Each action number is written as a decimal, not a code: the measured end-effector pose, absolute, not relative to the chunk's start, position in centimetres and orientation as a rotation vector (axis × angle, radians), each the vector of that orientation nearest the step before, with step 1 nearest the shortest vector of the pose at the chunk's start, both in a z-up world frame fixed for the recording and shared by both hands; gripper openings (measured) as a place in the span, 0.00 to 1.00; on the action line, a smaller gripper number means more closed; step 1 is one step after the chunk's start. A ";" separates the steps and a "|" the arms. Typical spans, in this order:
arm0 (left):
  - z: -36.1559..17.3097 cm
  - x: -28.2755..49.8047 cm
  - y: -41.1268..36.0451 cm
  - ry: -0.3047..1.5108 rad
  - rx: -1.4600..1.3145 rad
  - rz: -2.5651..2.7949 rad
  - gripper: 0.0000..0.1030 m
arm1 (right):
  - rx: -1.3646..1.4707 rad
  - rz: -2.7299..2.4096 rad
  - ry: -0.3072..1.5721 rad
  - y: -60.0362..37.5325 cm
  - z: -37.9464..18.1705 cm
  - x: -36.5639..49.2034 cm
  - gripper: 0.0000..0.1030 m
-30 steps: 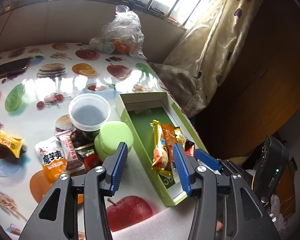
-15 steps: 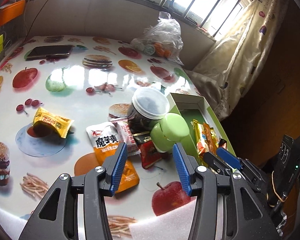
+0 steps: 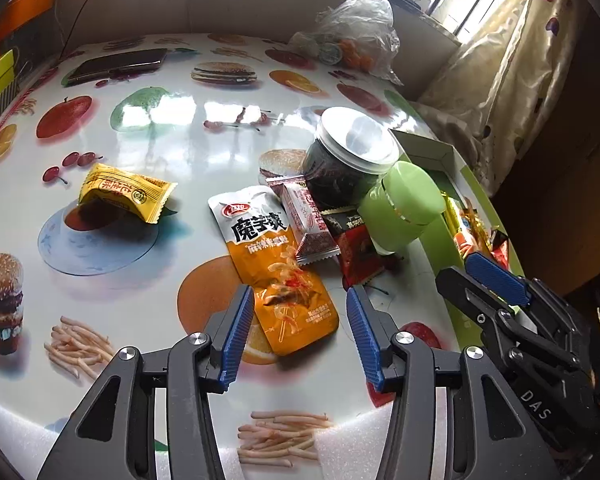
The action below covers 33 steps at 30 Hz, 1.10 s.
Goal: Organize snacks
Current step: 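Move both open tools back to the snack pile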
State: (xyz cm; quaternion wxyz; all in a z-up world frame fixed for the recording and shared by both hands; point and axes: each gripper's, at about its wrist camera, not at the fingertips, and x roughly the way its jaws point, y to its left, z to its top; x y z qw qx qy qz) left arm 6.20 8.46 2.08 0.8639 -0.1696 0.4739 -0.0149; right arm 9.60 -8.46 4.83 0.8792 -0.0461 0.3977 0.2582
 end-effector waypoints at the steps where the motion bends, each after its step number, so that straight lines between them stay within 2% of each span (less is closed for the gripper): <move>1: 1.8 6.4 8.4 1.002 -0.349 -0.028 0.55 | -0.095 0.540 0.830 -8.5 4.8 9.6 0.41; 3: 1.4 6.7 8.1 1.005 -0.316 0.002 0.58 | -0.093 0.539 0.834 -8.5 4.6 9.7 0.41; 22: -0.1 8.0 8.2 1.042 -0.118 0.173 0.59 | -0.110 0.552 0.850 -6.9 4.1 10.4 0.41; 33: -0.3 6.0 12.0 1.023 -0.158 0.231 0.60 | -0.174 0.604 0.859 -2.4 3.6 10.9 0.41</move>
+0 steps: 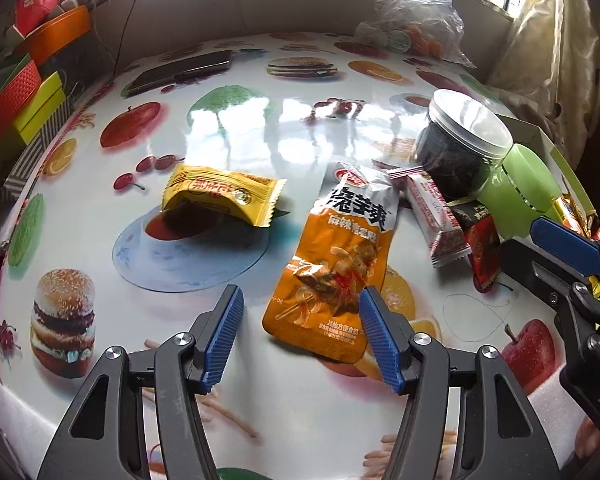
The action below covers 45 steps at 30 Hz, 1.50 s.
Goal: Organize snacks
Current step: 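Reach the left tool to an orange pouch while the right tool reaches a white-red candy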
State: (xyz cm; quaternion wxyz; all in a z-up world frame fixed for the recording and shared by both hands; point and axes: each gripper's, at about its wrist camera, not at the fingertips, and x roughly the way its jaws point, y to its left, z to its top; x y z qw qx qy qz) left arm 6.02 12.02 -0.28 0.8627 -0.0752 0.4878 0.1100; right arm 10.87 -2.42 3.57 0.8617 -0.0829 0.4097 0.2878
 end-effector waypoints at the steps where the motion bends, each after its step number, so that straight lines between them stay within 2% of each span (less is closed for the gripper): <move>1: -0.3 5.9 12.4 1.022 -0.159 0.239 0.60 | -0.187 0.598 0.865 -1.8 3.4 11.0 0.41; 13: -0.4 3.9 15.1 1.009 -0.169 0.269 0.60 | -0.236 0.605 0.905 2.6 1.1 12.6 0.41; 16: -0.5 3.7 15.3 1.006 -0.170 0.262 0.60 | -0.245 0.594 0.909 3.1 0.9 13.0 0.37; 21: -0.5 3.2 15.1 1.008 -0.164 0.263 0.60 | -0.220 0.591 0.921 3.0 0.5 13.3 0.21; 33: 0.0 1.4 15.6 1.030 -0.199 0.179 0.60 | -0.177 0.682 0.899 2.2 1.6 11.3 0.18; 45: 1.9 4.6 13.1 0.969 0.080 -0.031 0.61 | -0.119 0.667 0.896 -0.5 2.7 9.7 0.18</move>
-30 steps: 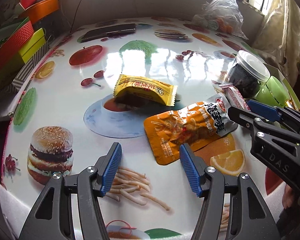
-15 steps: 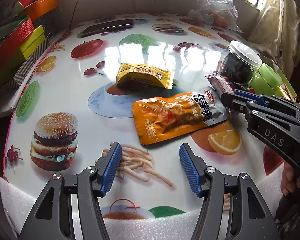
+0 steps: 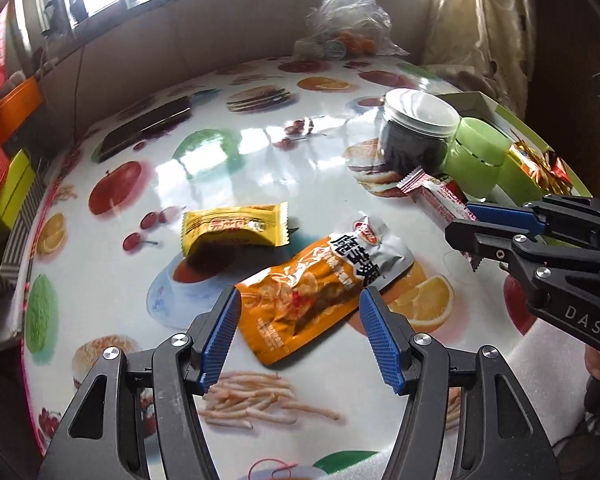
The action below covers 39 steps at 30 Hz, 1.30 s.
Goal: Organize snacks
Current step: 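Reach the left tool to an orange pouch while the right tool reaches a white-red candy, then grasp the orange pouch with the left tool while the right tool grasps the white-red candy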
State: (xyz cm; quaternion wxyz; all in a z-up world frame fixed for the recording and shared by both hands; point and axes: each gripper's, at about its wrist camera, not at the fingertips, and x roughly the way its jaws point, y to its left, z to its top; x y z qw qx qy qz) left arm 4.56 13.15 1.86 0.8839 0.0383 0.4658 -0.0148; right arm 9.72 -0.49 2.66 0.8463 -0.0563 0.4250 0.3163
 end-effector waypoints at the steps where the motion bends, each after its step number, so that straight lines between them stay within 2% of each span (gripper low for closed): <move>1: 1.8 5.0 12.9 0.968 0.093 -0.054 0.61 | -0.118 0.666 0.897 -0.6 2.6 9.7 0.18; 7: 0.5 6.7 11.6 1.011 0.178 -0.105 0.61 | -0.083 0.654 0.909 -1.7 2.5 9.9 0.18; 9: 0.2 7.0 11.3 1.016 0.197 -0.127 0.67 | -0.077 0.654 0.911 -1.9 2.4 9.9 0.18; 15: 0.1 8.2 11.7 1.049 0.152 -0.157 0.68 | -0.064 0.661 0.915 -2.0 2.4 10.0 0.18; 17: -0.1 8.6 12.3 1.053 0.108 -0.158 0.70 | -0.061 0.663 0.918 -2.0 2.3 10.0 0.18; 18: -0.2 8.7 12.5 1.051 0.099 -0.148 0.75 | -0.061 0.664 0.919 -2.0 2.3 10.0 0.18; 25: -0.2 8.5 12.3 1.047 0.083 -0.133 0.74 | -0.045 0.658 0.926 -2.3 2.1 10.3 0.18; 26: -0.2 8.5 12.3 1.045 0.081 -0.132 0.73 | -0.043 0.658 0.929 -2.3 2.0 10.4 0.18; 28: 0.0 8.3 12.1 1.037 0.084 -0.141 0.61 | -0.040 0.659 0.932 -2.3 1.9 10.4 0.18; 31: 0.2 8.0 11.4 1.030 0.097 -0.152 0.50 | -0.037 0.660 0.934 -2.2 1.9 10.5 0.18; 35: 0.3 7.8 11.2 1.019 0.087 -0.147 0.48 | -0.037 0.658 0.933 -2.3 1.9 10.4 0.18; 37: 0.4 7.7 11.4 1.014 0.069 -0.146 0.42 | -0.033 0.655 0.936 -2.3 1.8 10.5 0.18; 39: 0.4 7.6 11.5 1.011 0.058 -0.145 0.41 | -0.031 0.653 0.936 -2.3 1.8 10.5 0.18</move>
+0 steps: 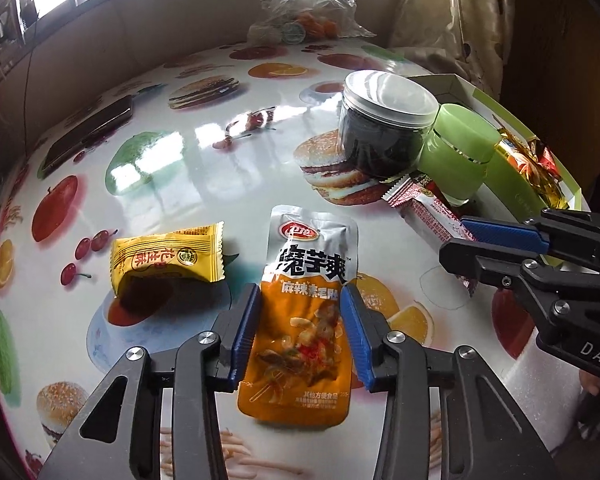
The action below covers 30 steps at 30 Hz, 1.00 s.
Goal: Organize snacks
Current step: 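Grasp the orange pouch with the left tool while the right tool grasps the white-red candy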
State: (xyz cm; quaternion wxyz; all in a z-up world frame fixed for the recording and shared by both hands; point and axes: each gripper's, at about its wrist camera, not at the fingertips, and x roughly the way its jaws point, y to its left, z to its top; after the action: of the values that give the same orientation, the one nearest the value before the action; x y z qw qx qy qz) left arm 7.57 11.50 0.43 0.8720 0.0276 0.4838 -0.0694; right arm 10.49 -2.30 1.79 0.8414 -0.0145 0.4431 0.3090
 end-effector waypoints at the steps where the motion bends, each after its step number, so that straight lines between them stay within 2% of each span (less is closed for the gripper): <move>1: 0.4 7.5 11.5 1.009 0.058 -0.140 0.40 | -0.031 0.653 0.936 -2.3 1.8 10.5 0.18; 15: 0.9 6.7 11.6 0.966 0.023 -0.091 0.27 | -0.025 0.649 0.934 -2.5 1.9 10.2 0.18; 30: 1.4 5.6 12.0 0.941 -0.069 -0.079 0.22 | -0.033 0.646 0.919 -2.6 2.4 9.7 0.18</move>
State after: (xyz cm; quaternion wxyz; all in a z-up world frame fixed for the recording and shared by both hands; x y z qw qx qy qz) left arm 5.65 11.97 1.44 0.8900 -0.0331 0.4532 -0.0382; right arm 9.75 -2.56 2.39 0.8461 -0.0159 0.4358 0.3064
